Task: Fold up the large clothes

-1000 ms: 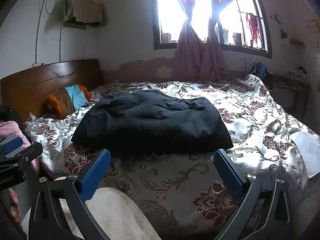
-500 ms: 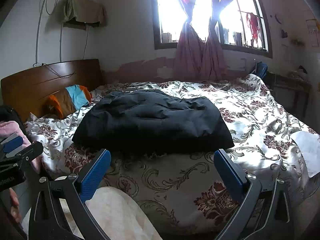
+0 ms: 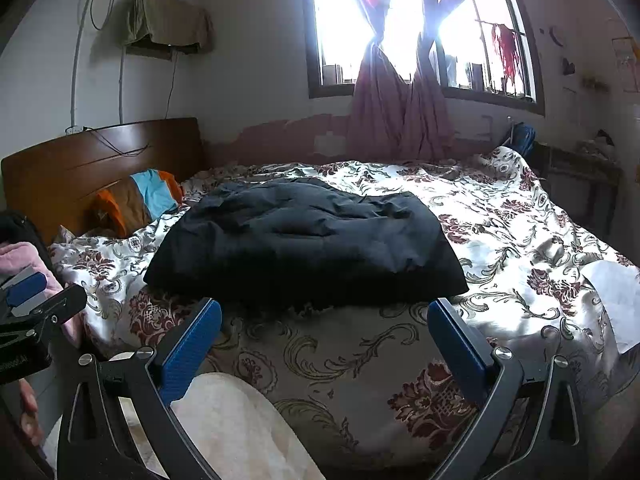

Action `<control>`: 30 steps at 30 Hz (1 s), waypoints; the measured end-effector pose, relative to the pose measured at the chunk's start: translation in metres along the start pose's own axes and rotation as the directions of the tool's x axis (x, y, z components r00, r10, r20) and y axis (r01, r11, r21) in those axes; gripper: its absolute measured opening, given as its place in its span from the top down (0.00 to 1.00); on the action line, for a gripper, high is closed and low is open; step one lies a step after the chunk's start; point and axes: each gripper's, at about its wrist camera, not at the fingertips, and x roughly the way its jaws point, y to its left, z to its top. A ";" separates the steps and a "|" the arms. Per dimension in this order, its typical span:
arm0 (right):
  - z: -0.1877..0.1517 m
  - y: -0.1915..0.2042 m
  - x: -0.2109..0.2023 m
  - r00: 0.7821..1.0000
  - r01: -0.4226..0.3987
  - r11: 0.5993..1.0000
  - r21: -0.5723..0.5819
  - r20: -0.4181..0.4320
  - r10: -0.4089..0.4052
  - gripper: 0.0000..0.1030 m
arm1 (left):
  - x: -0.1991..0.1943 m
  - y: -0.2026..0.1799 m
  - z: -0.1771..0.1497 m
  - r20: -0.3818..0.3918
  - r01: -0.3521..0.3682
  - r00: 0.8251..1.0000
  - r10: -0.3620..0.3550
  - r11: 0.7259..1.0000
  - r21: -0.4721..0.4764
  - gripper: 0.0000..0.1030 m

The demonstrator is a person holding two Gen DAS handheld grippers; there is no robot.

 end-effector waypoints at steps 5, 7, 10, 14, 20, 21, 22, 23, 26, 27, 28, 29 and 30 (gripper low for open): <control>0.000 0.000 0.000 1.000 0.000 1.000 0.000 0.001 0.000 0.02 | 0.000 0.000 0.000 0.001 0.001 1.000 -0.001 1.000 0.000 0.00; 0.000 0.000 0.000 1.000 -0.001 1.000 0.000 0.001 0.001 0.02 | 0.000 0.000 0.000 0.001 0.000 1.000 0.000 1.000 0.000 0.00; 0.000 0.000 0.000 1.000 0.000 1.000 0.000 0.000 0.000 0.02 | 0.000 0.000 0.000 -0.003 0.000 1.000 0.000 1.000 0.000 0.00; 0.000 0.000 0.001 1.000 0.000 1.000 0.001 -0.001 0.000 0.02 | 0.001 0.001 0.001 -0.005 0.006 1.000 -0.006 1.000 -0.001 0.00; -0.001 0.001 0.001 1.000 0.000 1.000 0.001 -0.003 0.000 0.02 | 0.000 0.001 0.001 -0.005 0.006 1.000 -0.006 1.000 -0.001 0.00; -0.001 0.001 0.001 1.000 -0.001 1.000 0.001 -0.003 0.001 0.02 | 0.000 0.001 0.001 -0.005 0.006 1.000 -0.007 1.000 -0.001 0.00; -0.001 0.001 0.001 1.000 0.000 1.000 0.001 -0.003 0.000 0.02 | 0.000 0.001 0.001 -0.005 0.008 1.000 -0.008 1.000 -0.002 0.00; -0.001 0.001 0.001 1.000 0.001 1.000 0.001 -0.003 -0.001 0.02 | 0.000 0.001 0.001 -0.006 0.009 1.000 -0.009 1.000 -0.003 0.00; -0.001 0.001 0.001 1.000 0.000 1.000 0.001 -0.004 0.000 0.02 | 0.001 0.002 0.001 -0.007 0.012 1.000 -0.012 1.000 -0.001 0.00; -0.001 0.001 0.001 1.000 0.000 1.000 0.002 -0.004 0.000 0.02 | 0.001 0.002 0.001 -0.007 0.013 1.000 -0.013 1.000 -0.001 0.00; -0.001 0.001 0.001 1.000 0.000 1.000 0.002 -0.004 0.000 0.02 | 0.001 0.002 0.001 -0.006 0.014 1.000 -0.014 1.000 0.000 0.00; -0.001 0.001 0.001 1.000 0.000 1.000 0.001 -0.004 0.001 0.02 | 0.001 0.002 0.001 -0.007 0.016 1.000 -0.016 1.000 0.001 0.00; -0.002 0.001 0.001 1.000 -0.001 1.000 0.001 -0.005 0.001 0.02 | 0.001 0.002 0.001 -0.007 0.015 1.000 -0.015 1.000 0.002 0.00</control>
